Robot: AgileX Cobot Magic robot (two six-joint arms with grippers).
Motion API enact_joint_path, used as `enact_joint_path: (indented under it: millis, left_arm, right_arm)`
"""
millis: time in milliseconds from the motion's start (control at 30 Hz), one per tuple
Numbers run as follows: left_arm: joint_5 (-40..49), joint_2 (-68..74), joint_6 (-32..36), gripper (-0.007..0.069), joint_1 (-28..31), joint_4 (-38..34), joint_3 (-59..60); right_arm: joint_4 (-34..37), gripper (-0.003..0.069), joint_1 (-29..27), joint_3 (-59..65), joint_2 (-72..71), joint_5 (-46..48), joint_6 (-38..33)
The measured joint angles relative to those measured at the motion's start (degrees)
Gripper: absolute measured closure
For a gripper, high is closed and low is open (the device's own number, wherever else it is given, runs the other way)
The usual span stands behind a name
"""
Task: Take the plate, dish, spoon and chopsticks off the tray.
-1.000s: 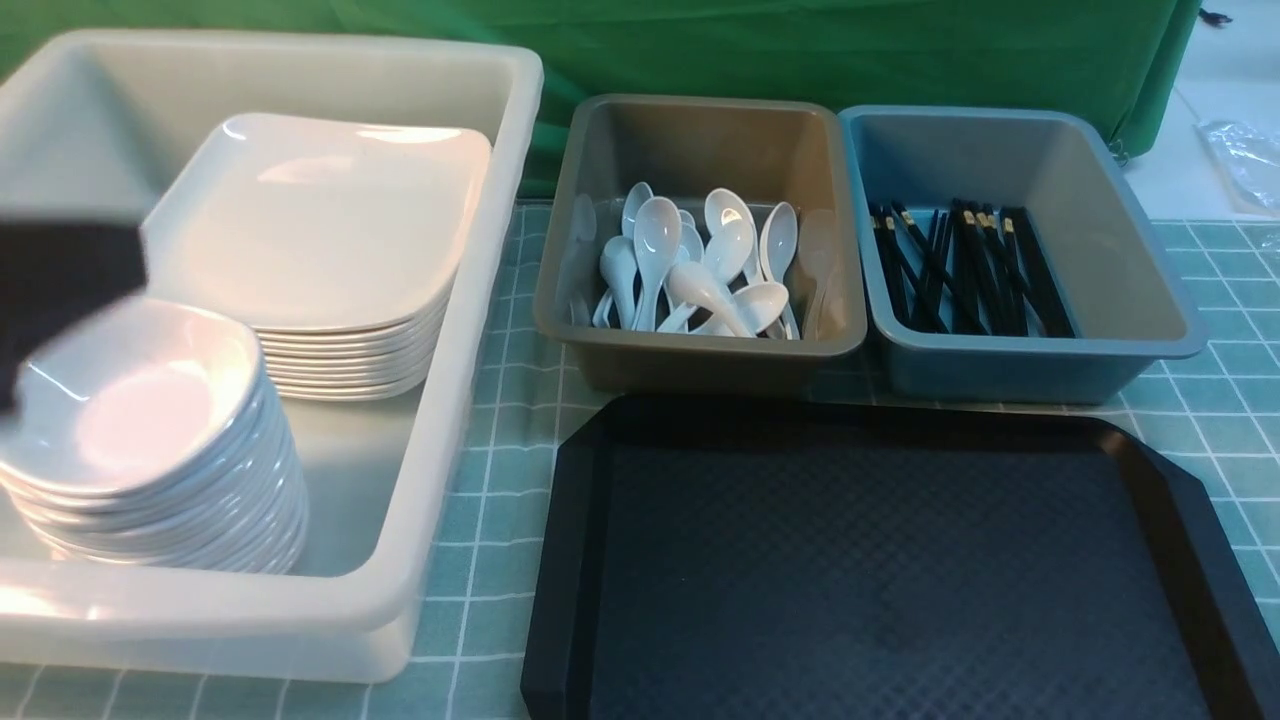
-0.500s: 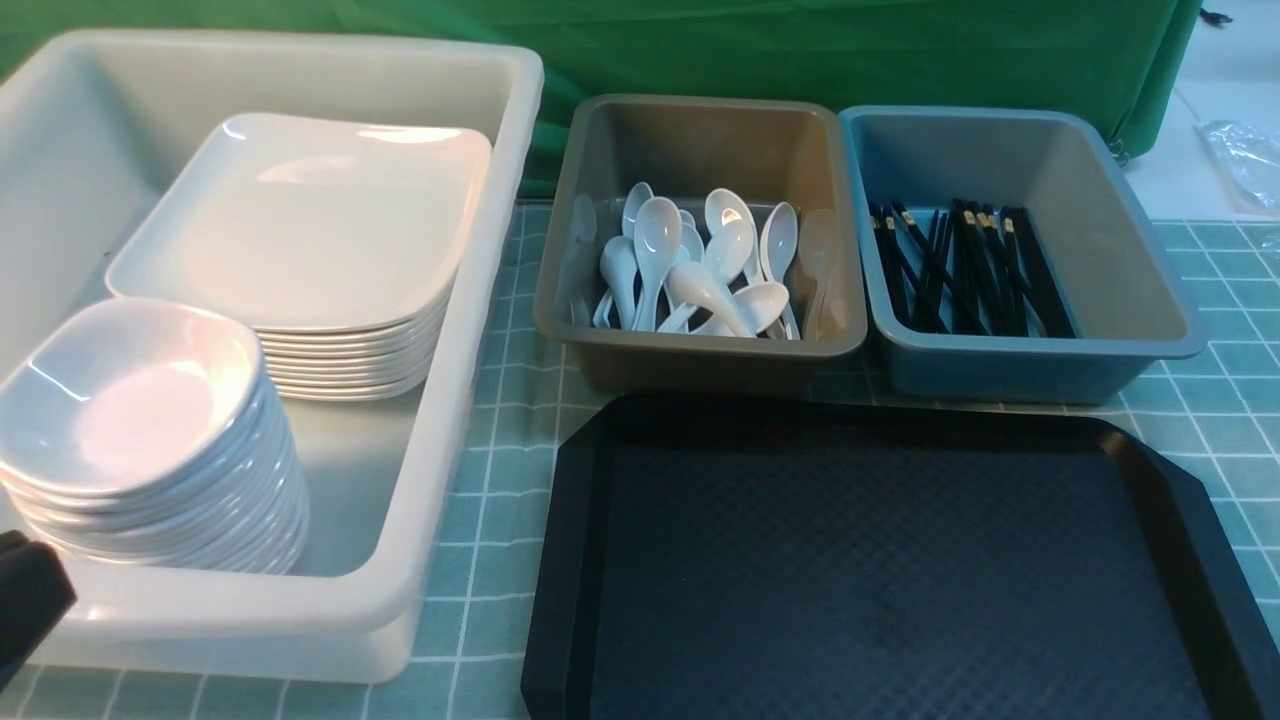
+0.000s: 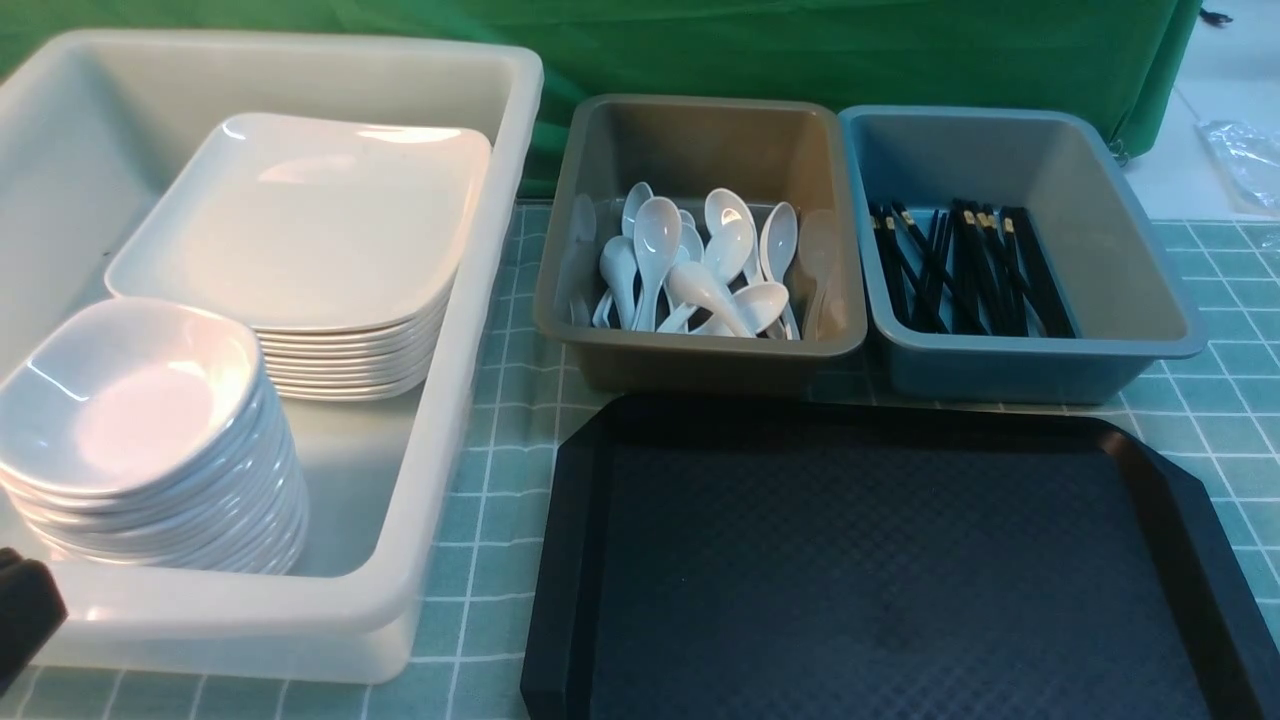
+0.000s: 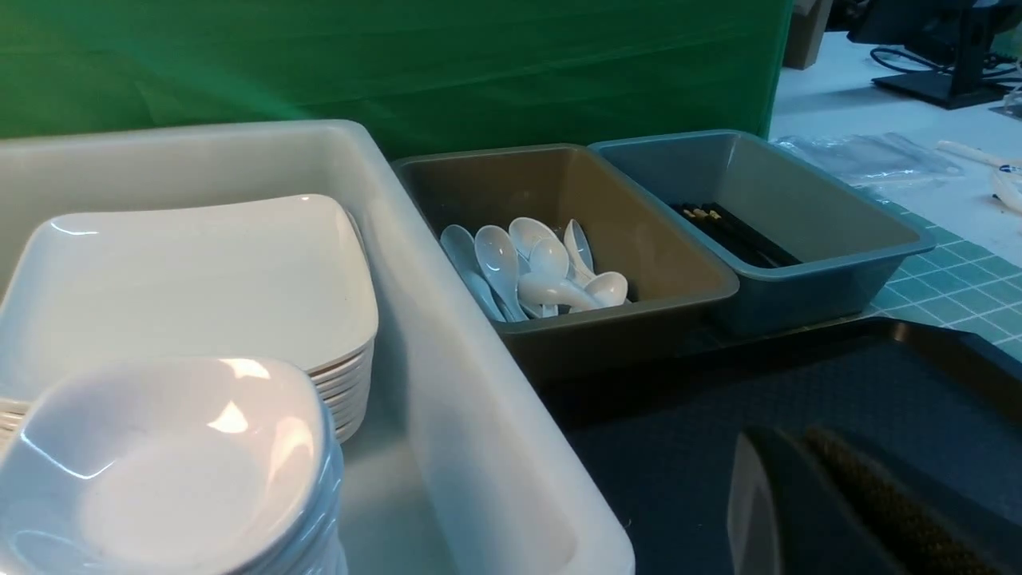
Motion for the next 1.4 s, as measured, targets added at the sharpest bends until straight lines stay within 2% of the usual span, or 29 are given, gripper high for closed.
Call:
enact_joint_path:
  millis: [300,467,533,633,733,967,1400]
  left_arm:
    - [-0.55,0.00,0.00,0.0613,0.00,1.02,0.22]
    - [-12.56,0.05,-1.19,0.0613,-0.14,3.29,5.40]
    - [-18.43,-0.49,-6.00,0.0613,-0.86,7.94,8.72]
    - [-23.76,-1.95,-18.22,0.0613,-2.93,19.95,15.19]
    - [-27.66,-3.57,-24.41,0.0613,-4.37,26.03,22.34]
    - [-30.88,-6.60,-25.37,0.0613,-4.57,27.51,34.12]
    - [-32.61,-6.60,-25.37,0.0610,-4.62,27.76,34.48]
  right_arm:
    - [0.00,0.0552,0.00,0.00,0.00,0.00,0.11]
    - [0.00,0.0536,0.00,0.00,0.00,0.00,0.23]
    - [0.00,0.0529,0.00,0.04,0.00,0.00,0.23]
    - [0.00,0.0522,0.00,0.06,0.00,0.00,0.23]
    - [0.00,0.0512,0.00,0.13,0.00,0.00,0.23]
    - [0.00,0.0494,0.00,0.28,0.00,0.00,0.28]
    - [0.00,0.0468,0.00,0.34,0.00,0.00,0.28]
